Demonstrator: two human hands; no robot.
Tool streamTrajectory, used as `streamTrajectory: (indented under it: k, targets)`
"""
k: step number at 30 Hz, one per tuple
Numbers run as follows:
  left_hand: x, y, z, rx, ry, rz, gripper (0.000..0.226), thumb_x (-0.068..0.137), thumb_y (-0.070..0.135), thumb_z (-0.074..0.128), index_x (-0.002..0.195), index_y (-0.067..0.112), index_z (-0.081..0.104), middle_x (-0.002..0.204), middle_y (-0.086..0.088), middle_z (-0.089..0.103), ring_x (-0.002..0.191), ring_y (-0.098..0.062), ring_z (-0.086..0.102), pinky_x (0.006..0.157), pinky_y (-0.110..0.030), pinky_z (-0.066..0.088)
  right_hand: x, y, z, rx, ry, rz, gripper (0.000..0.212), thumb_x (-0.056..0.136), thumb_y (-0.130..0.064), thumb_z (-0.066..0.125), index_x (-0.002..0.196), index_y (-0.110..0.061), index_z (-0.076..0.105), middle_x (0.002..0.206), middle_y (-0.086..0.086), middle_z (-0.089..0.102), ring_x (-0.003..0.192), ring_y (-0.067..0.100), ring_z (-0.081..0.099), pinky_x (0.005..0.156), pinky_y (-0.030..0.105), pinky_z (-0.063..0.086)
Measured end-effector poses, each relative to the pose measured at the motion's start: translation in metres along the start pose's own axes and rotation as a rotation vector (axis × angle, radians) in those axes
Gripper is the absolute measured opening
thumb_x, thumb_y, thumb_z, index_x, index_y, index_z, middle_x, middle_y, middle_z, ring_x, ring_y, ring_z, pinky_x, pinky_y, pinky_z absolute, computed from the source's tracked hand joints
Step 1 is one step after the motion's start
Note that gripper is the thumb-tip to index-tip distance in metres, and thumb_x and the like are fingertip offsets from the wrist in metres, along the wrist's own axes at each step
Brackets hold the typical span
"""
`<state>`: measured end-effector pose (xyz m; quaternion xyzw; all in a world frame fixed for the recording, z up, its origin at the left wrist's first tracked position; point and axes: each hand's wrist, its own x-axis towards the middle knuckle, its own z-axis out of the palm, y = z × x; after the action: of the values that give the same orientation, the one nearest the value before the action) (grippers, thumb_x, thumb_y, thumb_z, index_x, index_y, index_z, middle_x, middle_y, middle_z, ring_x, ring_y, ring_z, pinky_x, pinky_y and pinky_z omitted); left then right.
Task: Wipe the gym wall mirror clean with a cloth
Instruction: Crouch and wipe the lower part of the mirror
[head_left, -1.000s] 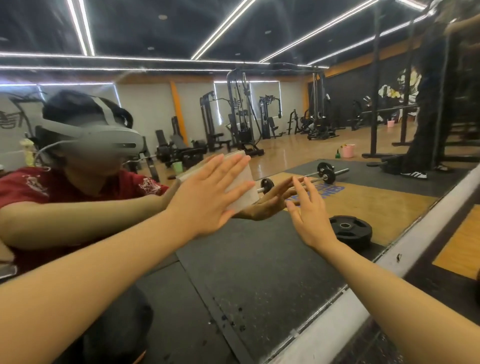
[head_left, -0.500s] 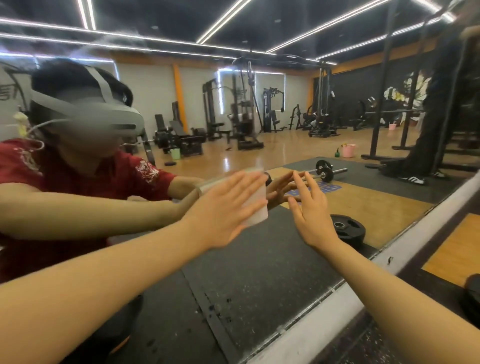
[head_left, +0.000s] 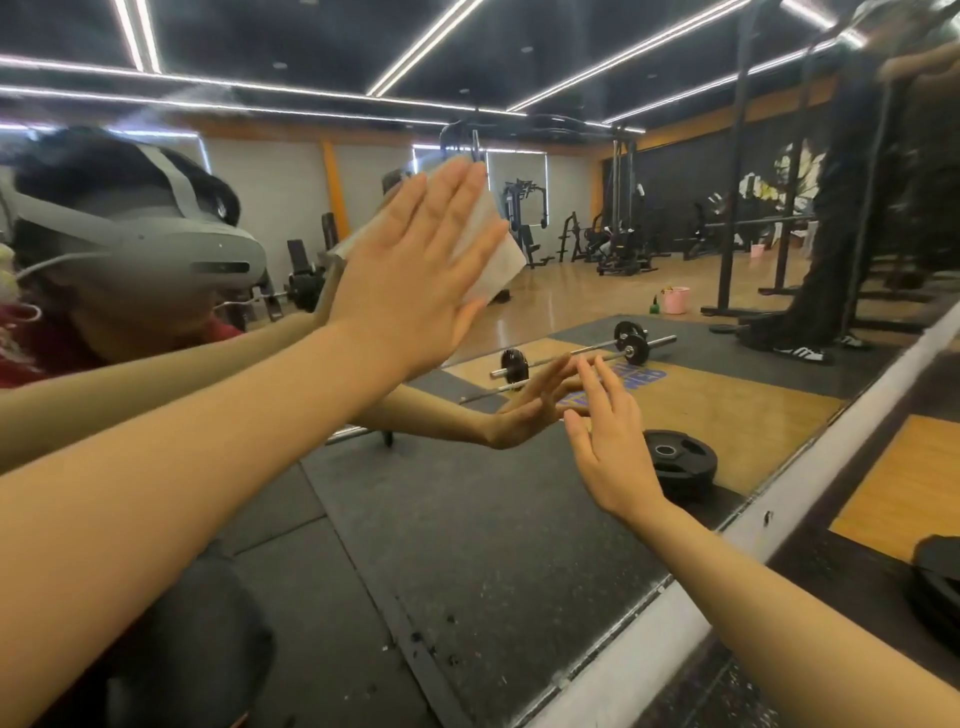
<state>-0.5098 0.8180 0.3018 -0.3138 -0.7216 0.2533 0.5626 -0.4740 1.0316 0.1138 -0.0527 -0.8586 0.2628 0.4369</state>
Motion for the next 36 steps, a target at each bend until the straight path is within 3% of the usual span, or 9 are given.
streamTrajectory:
  k: [4, 8, 12, 19, 23, 27, 32, 36]
  targets:
    - [-0.01, 0.027, 0.01, -0.013, 0.002, 0.045, 0.069, 0.099, 0.05, 0.002, 0.155, 0.013, -0.013, 0.16, -0.024, -0.018, 0.149, -0.039, -0.014, 0.123, -0.048, -0.002, 0.002, 0.011, -0.004, 0.013, 0.06, 0.061, 0.056, 0.105, -0.031, 0.038, 0.156, -0.027, 0.017, 0.164, 0.005, 0.011, 0.148, 0.021, 0.012, 0.108, 0.026, 0.018]
    - [-0.04, 0.082, 0.021, -0.081, -0.101, 0.243, 0.068, 0.102, 0.046, 0.012, 0.156, 0.01, -0.01, 0.155, -0.025, -0.025, 0.146, -0.042, -0.02, 0.116, -0.051, -0.019, 0.001, 0.021, -0.003, 0.04, -0.011, 0.07, 0.057, 0.105, -0.03, 0.04, 0.155, -0.035, 0.014, 0.164, 0.004, 0.009, 0.15, 0.019, 0.008, 0.117, 0.037, 0.02]
    - [-0.047, 0.093, 0.023, -0.095, -0.205, 0.391, 0.068, 0.104, 0.048, 0.012, 0.154, 0.013, -0.017, 0.156, -0.021, -0.028, 0.145, -0.037, -0.027, 0.112, -0.049, -0.026, 0.002, 0.028, -0.008, 0.035, -0.052, 0.054, 0.057, 0.104, -0.03, 0.04, 0.153, -0.039, 0.012, 0.164, 0.005, 0.009, 0.15, 0.019, 0.009, 0.117, 0.038, 0.019]
    - [0.038, 0.035, 0.006, 0.013, -0.004, 0.124, 0.071, 0.098, 0.057, 0.007, 0.156, 0.018, -0.011, 0.162, -0.02, -0.014, 0.15, -0.036, -0.011, 0.122, -0.049, -0.004, 0.004, 0.033, -0.013, 0.005, -0.086, 0.033, 0.058, 0.104, -0.033, 0.039, 0.155, -0.036, 0.013, 0.164, 0.005, 0.008, 0.149, 0.022, 0.01, 0.116, 0.037, 0.019]
    - [0.053, 0.053, 0.012, -0.005, -0.012, 0.057, 0.068, 0.1, 0.053, 0.006, 0.156, 0.019, -0.009, 0.162, -0.021, -0.013, 0.15, -0.037, -0.011, 0.122, -0.048, -0.005, 0.003, 0.034, -0.011, -0.001, -0.085, 0.033, 0.058, 0.104, -0.035, 0.039, 0.152, -0.042, 0.009, 0.164, 0.002, 0.006, 0.149, 0.021, 0.009, 0.115, 0.04, 0.022]
    - [0.047, 0.065, 0.016, -0.043, -0.032, 0.111, 0.067, 0.102, 0.051, 0.01, 0.156, 0.017, -0.011, 0.16, -0.022, -0.018, 0.149, -0.038, -0.015, 0.121, -0.049, -0.008, 0.003, 0.035, -0.017, -0.021, -0.109, 0.026, 0.058, 0.104, -0.034, 0.039, 0.153, -0.04, 0.01, 0.164, 0.0, 0.006, 0.148, 0.019, 0.01, 0.116, 0.037, 0.02]
    - [0.025, 0.07, 0.014, 0.037, -0.123, 0.379, 0.068, 0.101, 0.054, 0.011, 0.155, 0.019, -0.012, 0.16, -0.02, -0.02, 0.148, -0.037, -0.019, 0.116, -0.049, -0.017, 0.004, 0.034, -0.022, -0.037, -0.145, 0.024, 0.057, 0.104, -0.034, 0.039, 0.154, -0.037, 0.012, 0.164, 0.001, 0.007, 0.149, 0.021, 0.01, 0.117, 0.037, 0.018]
    - [0.064, 0.046, 0.01, 0.056, -0.052, 0.298, 0.071, 0.099, 0.06, 0.012, 0.156, 0.023, -0.008, 0.162, -0.018, -0.013, 0.15, -0.035, -0.01, 0.122, -0.051, -0.004, 0.006, 0.035, -0.026, -0.029, -0.168, 0.025, 0.057, 0.104, -0.033, 0.04, 0.155, -0.034, 0.015, 0.164, 0.001, 0.007, 0.149, 0.021, 0.009, 0.118, 0.034, 0.015]
